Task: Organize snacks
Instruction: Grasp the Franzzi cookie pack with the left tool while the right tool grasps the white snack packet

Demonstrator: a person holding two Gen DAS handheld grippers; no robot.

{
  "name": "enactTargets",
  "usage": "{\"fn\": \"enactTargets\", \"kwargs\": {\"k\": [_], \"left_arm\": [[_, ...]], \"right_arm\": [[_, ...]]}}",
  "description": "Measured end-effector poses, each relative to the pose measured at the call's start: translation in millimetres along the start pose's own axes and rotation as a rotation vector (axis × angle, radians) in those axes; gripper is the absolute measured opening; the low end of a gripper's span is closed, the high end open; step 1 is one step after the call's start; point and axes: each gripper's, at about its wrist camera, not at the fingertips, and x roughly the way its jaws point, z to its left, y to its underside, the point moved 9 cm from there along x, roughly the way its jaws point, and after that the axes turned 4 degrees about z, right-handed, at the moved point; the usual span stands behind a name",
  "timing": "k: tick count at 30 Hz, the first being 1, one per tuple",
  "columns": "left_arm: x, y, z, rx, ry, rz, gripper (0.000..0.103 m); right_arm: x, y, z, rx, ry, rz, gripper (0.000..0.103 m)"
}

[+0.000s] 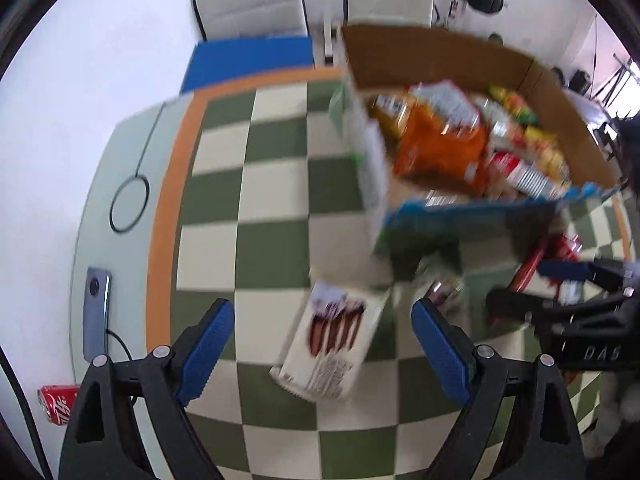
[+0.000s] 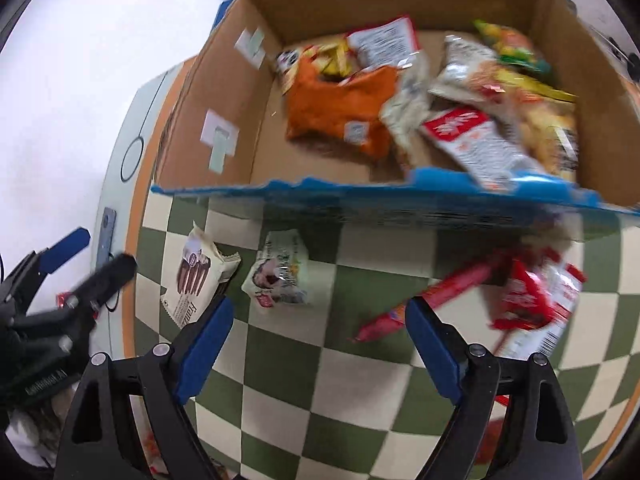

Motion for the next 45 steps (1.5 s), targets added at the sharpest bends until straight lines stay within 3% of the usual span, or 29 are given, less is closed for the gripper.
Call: {"fn": "enactTargets", "kwargs": {"k": [12,13,16,23,25,26,29,31,34,36,37,39,45], "left_arm": [[57.1,41.4,9.7,0.099,0.032,0.164,0.091],[60.9,43.7,7.8,0.115,0.041,0.182,0.091],[69.6,45.7,2.7,0.160,0.044,0.214,0.091],[95.7,48.6,-18.2,0.217,0.082,0.306,0.091],[99.2,50.9,-23.7,0.187,0.109,0.324,0.069],[99.5,52.1,-23.1,0.172,0.095,0.330,0.061],[95.0,57.2,-27.8,0.119,0.119,0.337,0.057],[92.9,65.9,-29.8,0.081,0.110,0.350,0.057],[89.5,78.6,-32.9,0.019,0.119,0.374,0.057],[87.4,86.2,-34.6,-0.018,0.130,0.381,0.057],[87.5,90.1,-35.1,-0.034,0.136,0.387,0.057],[87.4,94.7,-34.4,-0.071,0.143,0.390,0.057],[90.5,96.5,-24.7,-0.127,0.149,0.392,0.057]], "right_arm": [[71.2,-9.1,33.4,-0.039,0.040,0.043,0.090],[76.1,-9.7,35.3,-0.044,0.046,0.047,0.087],[88.5,-8.9,37.1,-0.050,0.073,0.063,0.061],[84.3,5.7,24.1,-0.044,0.113,0.077,0.058],[83.0,11.1,22.4,-0.042,0.112,0.083,0.056],[81.9,15.8,19.8,-0.041,0.114,0.091,0.049],[76.4,24.9,20.4,-0.033,0.084,0.100,0.038],[74.9,30.4,21.2,-0.048,0.096,0.102,0.036],[75.5,34.4,19.4,-0.029,0.072,0.110,0.036],[74.7,35.9,11.0,0.034,0.009,0.129,0.037],[74.0,36.0,5.6,0.057,-0.007,0.137,0.041],[71.7,33.0,9.9,0.069,-0.013,0.143,0.048],[88.5,33.3,11.5,0.038,0.011,0.191,0.055]]}}
